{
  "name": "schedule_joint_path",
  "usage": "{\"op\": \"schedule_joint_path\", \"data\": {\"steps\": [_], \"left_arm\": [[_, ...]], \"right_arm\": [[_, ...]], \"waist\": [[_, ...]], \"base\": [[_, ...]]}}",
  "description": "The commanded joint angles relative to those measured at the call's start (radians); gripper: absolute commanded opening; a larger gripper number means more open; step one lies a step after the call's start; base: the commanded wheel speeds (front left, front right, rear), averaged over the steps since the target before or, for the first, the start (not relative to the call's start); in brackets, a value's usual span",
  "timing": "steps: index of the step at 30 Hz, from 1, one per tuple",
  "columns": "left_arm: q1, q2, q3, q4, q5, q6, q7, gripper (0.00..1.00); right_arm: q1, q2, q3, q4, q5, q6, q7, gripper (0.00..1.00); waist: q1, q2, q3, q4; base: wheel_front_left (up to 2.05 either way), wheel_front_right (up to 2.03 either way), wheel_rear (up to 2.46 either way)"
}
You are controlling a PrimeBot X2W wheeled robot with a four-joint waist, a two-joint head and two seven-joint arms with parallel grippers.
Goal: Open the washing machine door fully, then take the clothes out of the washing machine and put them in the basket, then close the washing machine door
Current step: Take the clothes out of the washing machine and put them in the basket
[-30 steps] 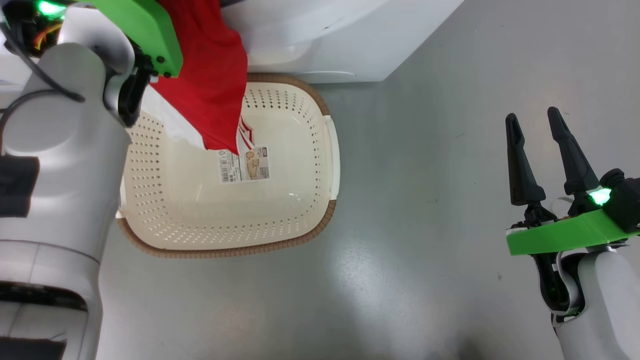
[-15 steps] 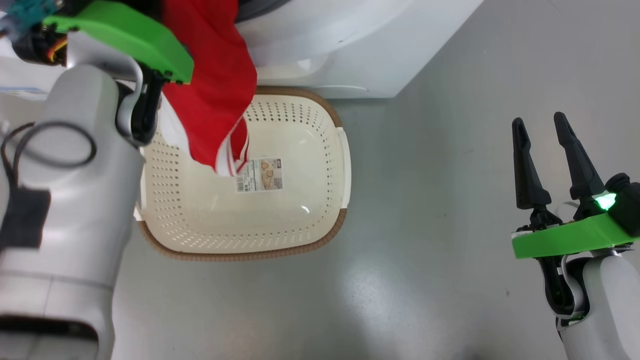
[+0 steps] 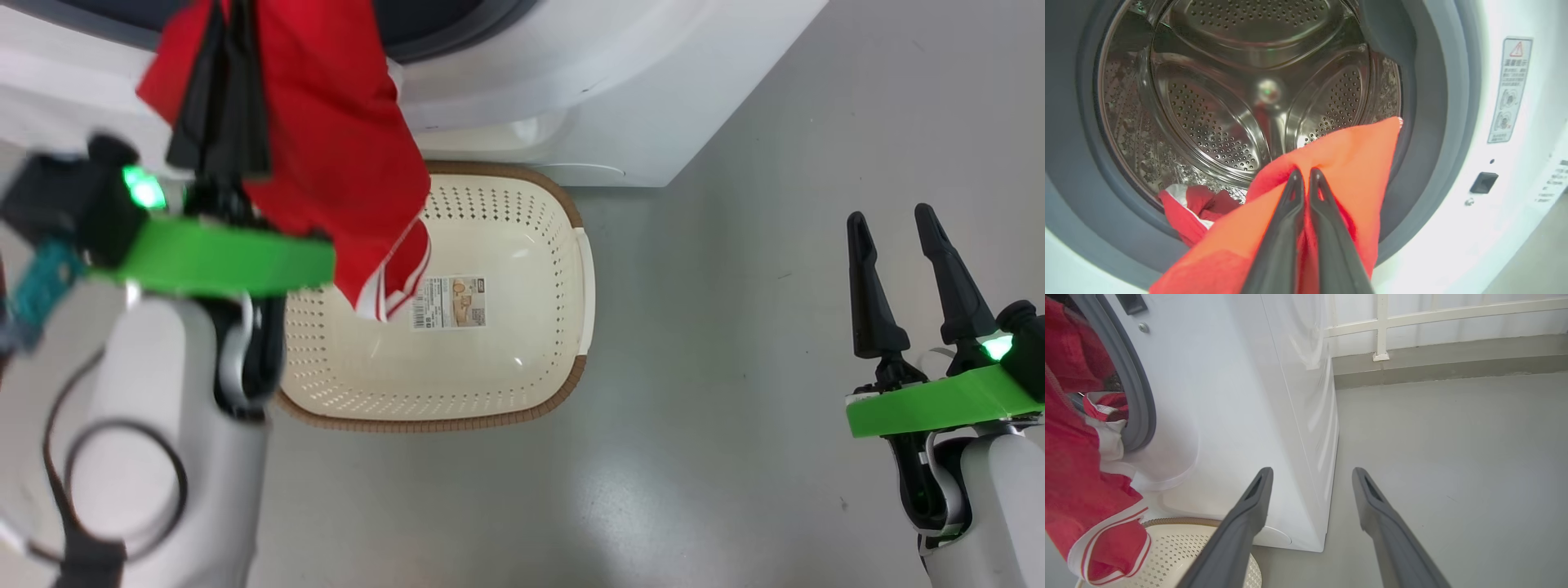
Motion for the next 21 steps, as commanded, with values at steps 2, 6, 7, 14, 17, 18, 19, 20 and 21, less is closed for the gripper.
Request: {"op": "schedule_joint_path", "data": {"steps": [2, 6, 7, 14, 17, 18, 19, 20, 21], "left_arm": [[0.07, 0.019, 0.031, -0.067, 0.01, -0.009, -0.007, 0.0], [0.163, 0.013, 0.02, -0.119, 0.009, -0.015, -0.008, 0.0], [0.183, 0.012, 0.015, -0.122, 0.008, -0.016, -0.008, 0.0], [0.257, 0.012, -0.027, -0.083, -0.043, -0.001, -0.008, 0.0], [0.257, 0.011, -0.04, -0.014, -0.078, -0.001, -0.008, 0.0], [0.251, 0.011, -0.043, 0.011, -0.076, 0.0, -0.008, 0.0], [0.244, 0.011, -0.042, 0.036, -0.081, -0.002, -0.008, 0.0], [0.236, 0.011, -0.044, 0.067, -0.085, -0.004, -0.008, 0.0], [0.225, 0.011, -0.044, 0.096, -0.08, -0.006, -0.008, 0.0]], "right_arm": [[0.031, -0.005, 0.022, -0.023, -0.007, 0.007, -0.006, 1.0], [0.028, -0.005, 0.027, -0.024, -0.006, 0.007, -0.006, 1.0], [0.028, -0.005, 0.027, -0.024, -0.005, 0.007, -0.006, 1.0], [0.02, -0.003, 0.027, -0.028, -0.003, 0.007, -0.006, 1.0], [0.014, -0.002, 0.029, -0.03, -0.004, 0.007, -0.006, 1.0], [0.011, -0.001, 0.031, -0.031, -0.004, 0.007, -0.006, 1.0], [0.007, 0.0, 0.035, -0.031, -0.004, 0.007, -0.006, 1.0], [0.003, 0.001, 0.037, -0.032, -0.004, 0.007, -0.006, 1.0], [0.0, 0.002, 0.038, -0.032, -0.004, 0.007, -0.006, 1.0]], "waist": [[0.0, 0.0, -0.003, 0.001], [0.0, 0.0, 0.002, 0.0], [0.0, 0.0, 0.003, 0.0], [0.0, 0.0, 0.025, -0.007], [0.0, 0.0, 0.04, -0.013], [0.0, 0.0, 0.046, -0.016], [0.0, 0.0, 0.053, -0.02], [0.0, 0.0, 0.058, -0.023], [0.0, 0.0, 0.065, -0.027]], "base": [[0.0, 0.0, 0.0], [0.0, 0.0, 0.0], [0.0, 0.0, 0.0], [0.0, 0.0, 0.0], [0.0, 0.0, 0.0], [0.0, 0.0, 0.0], [0.0, 0.0, 0.0], [0.0, 0.0, 0.0], [0.0, 0.0, 0.0]]}}
